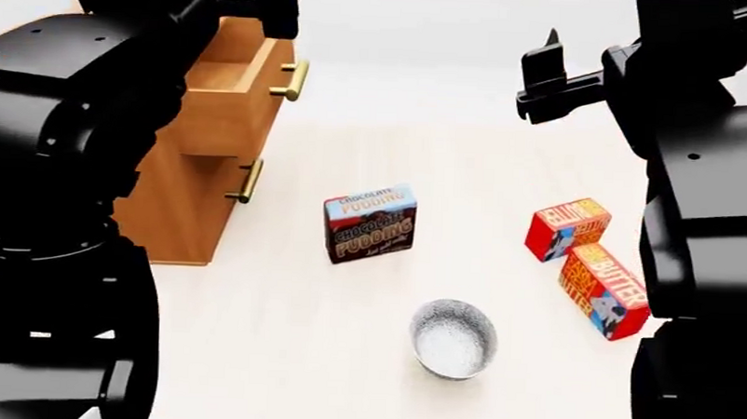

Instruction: Put the bowl in the top drawer of the cabinet.

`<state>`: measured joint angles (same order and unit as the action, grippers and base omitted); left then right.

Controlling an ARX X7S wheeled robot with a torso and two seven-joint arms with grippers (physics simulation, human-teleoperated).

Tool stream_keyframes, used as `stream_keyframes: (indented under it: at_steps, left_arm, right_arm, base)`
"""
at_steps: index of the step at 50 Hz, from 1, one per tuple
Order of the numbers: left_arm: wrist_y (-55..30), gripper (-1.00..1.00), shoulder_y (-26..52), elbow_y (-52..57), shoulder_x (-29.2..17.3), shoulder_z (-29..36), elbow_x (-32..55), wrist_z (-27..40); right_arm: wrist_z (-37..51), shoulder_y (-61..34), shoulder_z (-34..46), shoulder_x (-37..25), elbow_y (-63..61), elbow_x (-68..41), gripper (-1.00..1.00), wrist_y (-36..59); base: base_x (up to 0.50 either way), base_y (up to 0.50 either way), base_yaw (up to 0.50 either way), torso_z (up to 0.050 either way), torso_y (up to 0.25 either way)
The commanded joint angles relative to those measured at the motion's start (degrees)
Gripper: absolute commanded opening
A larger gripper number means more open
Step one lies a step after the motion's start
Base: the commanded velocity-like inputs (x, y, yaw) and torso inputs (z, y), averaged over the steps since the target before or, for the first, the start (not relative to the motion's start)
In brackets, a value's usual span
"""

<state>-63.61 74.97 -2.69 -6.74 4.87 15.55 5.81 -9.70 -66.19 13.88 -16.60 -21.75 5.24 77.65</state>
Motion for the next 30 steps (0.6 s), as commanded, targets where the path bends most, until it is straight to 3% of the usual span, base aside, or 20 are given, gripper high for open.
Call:
stream_keyframes:
  at_steps: [1, 30]
  left_arm:
    - [-1.36, 1.0, 4.09, -4.55, 0.66, 0.04, 0.85, -0.05]
    - [-3.33, 1.0, 5.3, -10.02, 1.53, 1.69, 2.34, 0.83]
  right_arm:
    - [-0.62, -2.0, 0.36, -0.12, 1.24, -0.45, 1.0, 1.27]
    - [-0.64, 0.51, 0.73, -0.78, -0.7, -0.9, 1.0, -0.67]
  base:
    - [0.5, 0.0, 0.0, 0.0, 0.0]
    - [0.5, 0.0, 0.0, 0.0, 0.001]
